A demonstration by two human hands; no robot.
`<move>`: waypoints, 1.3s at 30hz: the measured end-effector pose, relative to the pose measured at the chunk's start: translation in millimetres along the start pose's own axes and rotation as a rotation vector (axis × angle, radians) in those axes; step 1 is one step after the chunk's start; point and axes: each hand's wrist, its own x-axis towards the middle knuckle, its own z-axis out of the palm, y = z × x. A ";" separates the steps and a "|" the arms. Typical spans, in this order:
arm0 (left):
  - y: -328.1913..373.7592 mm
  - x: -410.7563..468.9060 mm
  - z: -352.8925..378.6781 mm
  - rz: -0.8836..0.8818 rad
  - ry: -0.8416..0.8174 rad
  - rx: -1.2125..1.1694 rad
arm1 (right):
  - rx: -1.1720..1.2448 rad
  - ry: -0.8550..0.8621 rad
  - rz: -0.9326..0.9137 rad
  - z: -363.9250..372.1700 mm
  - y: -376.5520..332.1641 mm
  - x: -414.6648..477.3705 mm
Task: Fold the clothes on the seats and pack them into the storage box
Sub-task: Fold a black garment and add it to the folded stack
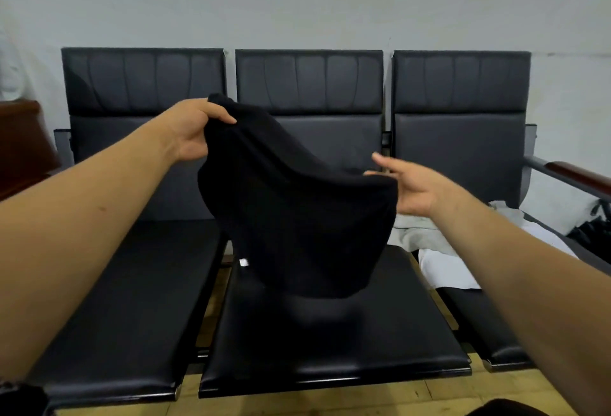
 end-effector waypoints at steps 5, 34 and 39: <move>-9.0 -13.3 21.7 -0.042 -0.078 0.084 | -0.290 -0.091 0.250 30.5 40.6 7.6; -189.1 -37.4 57.1 -0.230 -0.300 0.383 | 0.079 -0.120 -0.100 35.1 23.2 2.3; -193.8 -33.9 79.2 -0.290 -0.394 0.304 | 0.070 -0.152 -0.088 28.0 17.0 -1.7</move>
